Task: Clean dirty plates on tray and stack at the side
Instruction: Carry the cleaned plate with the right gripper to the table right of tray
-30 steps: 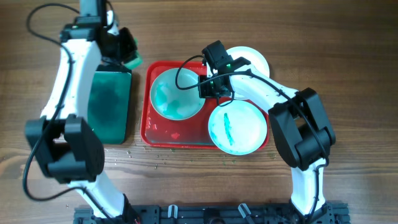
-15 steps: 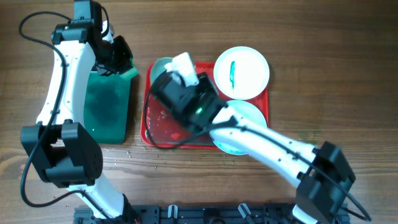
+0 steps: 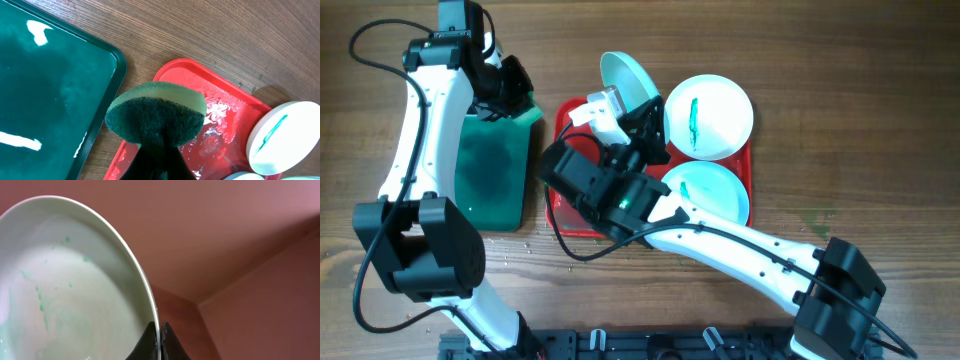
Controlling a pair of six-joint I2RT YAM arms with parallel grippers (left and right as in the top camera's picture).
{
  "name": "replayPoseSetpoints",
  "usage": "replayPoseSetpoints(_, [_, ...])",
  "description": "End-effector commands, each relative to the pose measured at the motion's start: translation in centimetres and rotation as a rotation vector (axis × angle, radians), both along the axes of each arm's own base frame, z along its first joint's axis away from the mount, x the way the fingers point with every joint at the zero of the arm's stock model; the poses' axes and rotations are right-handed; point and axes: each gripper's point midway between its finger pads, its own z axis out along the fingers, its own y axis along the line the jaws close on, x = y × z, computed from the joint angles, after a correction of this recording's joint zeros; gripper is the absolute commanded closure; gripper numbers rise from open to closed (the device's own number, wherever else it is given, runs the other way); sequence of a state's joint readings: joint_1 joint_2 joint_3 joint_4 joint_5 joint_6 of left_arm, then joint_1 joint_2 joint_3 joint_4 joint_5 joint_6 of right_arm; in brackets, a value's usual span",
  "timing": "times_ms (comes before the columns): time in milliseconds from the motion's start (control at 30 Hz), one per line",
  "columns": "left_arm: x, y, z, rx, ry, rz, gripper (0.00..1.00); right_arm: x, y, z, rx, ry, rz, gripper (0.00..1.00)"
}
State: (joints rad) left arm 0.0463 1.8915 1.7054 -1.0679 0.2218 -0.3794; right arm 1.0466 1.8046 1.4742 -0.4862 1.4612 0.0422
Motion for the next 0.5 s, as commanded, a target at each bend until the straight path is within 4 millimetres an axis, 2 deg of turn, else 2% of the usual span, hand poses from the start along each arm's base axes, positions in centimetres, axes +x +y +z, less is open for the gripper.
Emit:
replayPoseSetpoints(0, [0.3, 0.4, 0.2, 0.003, -0.007, 0.027, 0.96, -0.4, -0.1, 0.7, -0.046, -0.024, -0.029, 0.96])
replayPoseSetpoints(100, [0.3, 0.2, 0.2, -0.018, 0.006, 0.08, 0.96, -0.1, 0.3, 0.0, -0.056, 0.018, 0.006, 0.96])
replayPoseSetpoints(200, [0.3, -0.5, 0.2, -0.018, 0.007, 0.068, 0.96, 0.2, 2.8, -3.5, -0.065, 0.22, 0.186, 0.96])
replayPoseSetpoints(300, [0.2, -1.6, 0.2, -0.018, 0.007, 0.042, 0.96, -0.8, 4.2, -7.2, 0.053, 0.43, 0.327, 0.96])
replayPoseSetpoints(367, [0.2, -2.2, 0.2, -0.017, 0.005, 0.026, 0.96, -1.5, 3.8, -8.8, 0.205, 0.574, 0.37, 0.96])
replayPoseSetpoints(433, [0.4, -2.5, 0.3, -0.017, -0.006, 0.02, 0.96, -1.8, 2.9, -9.0, 0.358, 0.673, 0.387, 0.96])
replayPoseSetpoints(467, [0.7, -2.6, 0.4, -0.018, -0.018, 0.018, 0.96, -1.8, 2.1, -8.5, 0.449, 0.727, 0.412, 0.96])
